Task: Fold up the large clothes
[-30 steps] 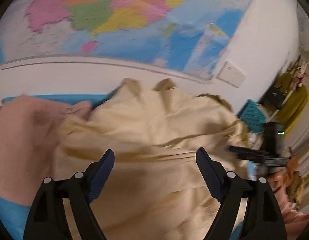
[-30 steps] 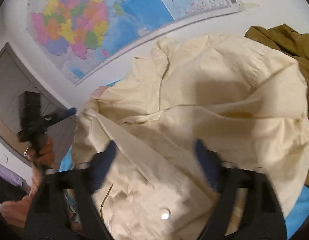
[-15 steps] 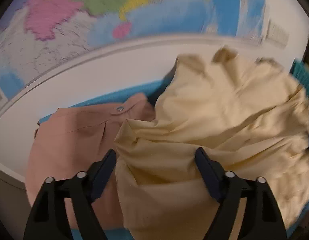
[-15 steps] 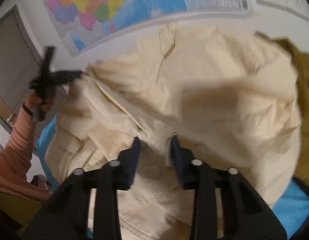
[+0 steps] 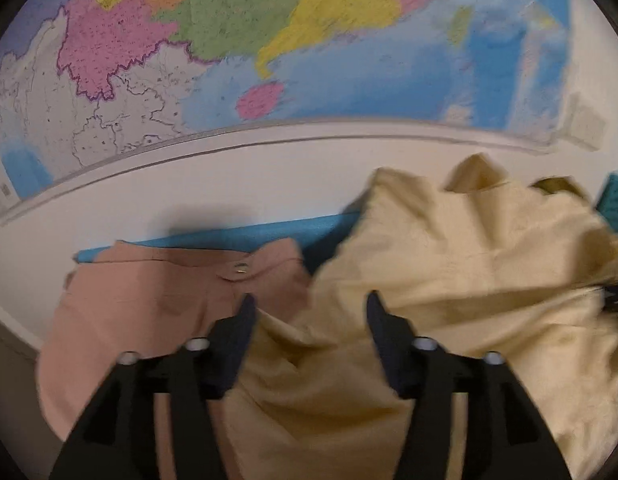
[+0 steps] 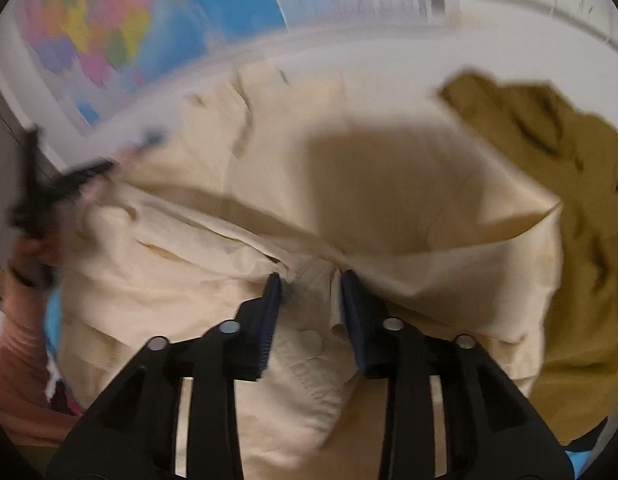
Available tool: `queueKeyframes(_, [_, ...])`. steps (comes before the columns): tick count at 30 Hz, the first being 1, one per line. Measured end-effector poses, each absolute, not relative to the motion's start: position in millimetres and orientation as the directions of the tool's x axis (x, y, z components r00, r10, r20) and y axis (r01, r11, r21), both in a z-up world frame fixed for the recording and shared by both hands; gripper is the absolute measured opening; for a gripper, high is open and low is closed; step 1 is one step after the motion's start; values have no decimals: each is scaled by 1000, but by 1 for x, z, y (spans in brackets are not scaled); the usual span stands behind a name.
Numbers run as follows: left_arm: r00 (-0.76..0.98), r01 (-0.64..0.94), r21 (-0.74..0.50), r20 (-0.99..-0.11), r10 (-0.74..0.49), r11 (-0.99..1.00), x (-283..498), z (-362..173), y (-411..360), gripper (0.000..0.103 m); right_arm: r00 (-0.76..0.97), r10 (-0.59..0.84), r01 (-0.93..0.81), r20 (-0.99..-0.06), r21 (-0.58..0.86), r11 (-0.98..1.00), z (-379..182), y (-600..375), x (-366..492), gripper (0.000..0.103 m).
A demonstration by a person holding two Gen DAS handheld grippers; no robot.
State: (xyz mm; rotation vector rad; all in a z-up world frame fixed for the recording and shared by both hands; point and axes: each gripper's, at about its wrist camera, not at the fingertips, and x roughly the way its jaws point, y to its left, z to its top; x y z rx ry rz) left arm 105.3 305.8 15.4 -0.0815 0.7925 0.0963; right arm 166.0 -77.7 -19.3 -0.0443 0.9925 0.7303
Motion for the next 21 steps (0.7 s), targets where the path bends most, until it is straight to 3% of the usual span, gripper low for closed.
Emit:
queueKeyframes(5, [763, 67, -73, -639, -99, 995, 56, 33, 278, 64, 357, 571, -564, -739, 317, 762, -18, -93, 157, 48])
queueKeyframes(7, [738, 138, -72, -658, -151, 988, 46, 28, 262, 66, 421, 557, -556, -716, 281, 782, -4, -99, 146, 55])
queueKeyframes(9, [700, 160, -70, -695, -164, 985, 48, 12, 250, 66, 471, 579, -578, -665, 263, 772, 11, -103, 133, 55])
queueKeyframes(12, [642, 151, -80, -750, -159, 985, 62, -15, 242, 66, 404, 700, -710, -589, 280, 646, 28, -85, 103, 55])
queueKeyframes(17, [586, 113, -78, -800, -130, 991, 86, -40, 239, 66, 327, 664, -798, -673, 179, 575, 6, -27, 95, 51])
queueKeyframes(20, [574, 103, -65, -811, -113, 993, 98, -43, 237, 69, 334, 591, -750, -734, 173, 638, -19, -12, 124, 41])
queueKeyframes(21, [572, 101, -46, -814, -96, 994, 102, -46, 235, 69, 344, 566, -718, -749, 179, 672, -29, -11, 139, 31])
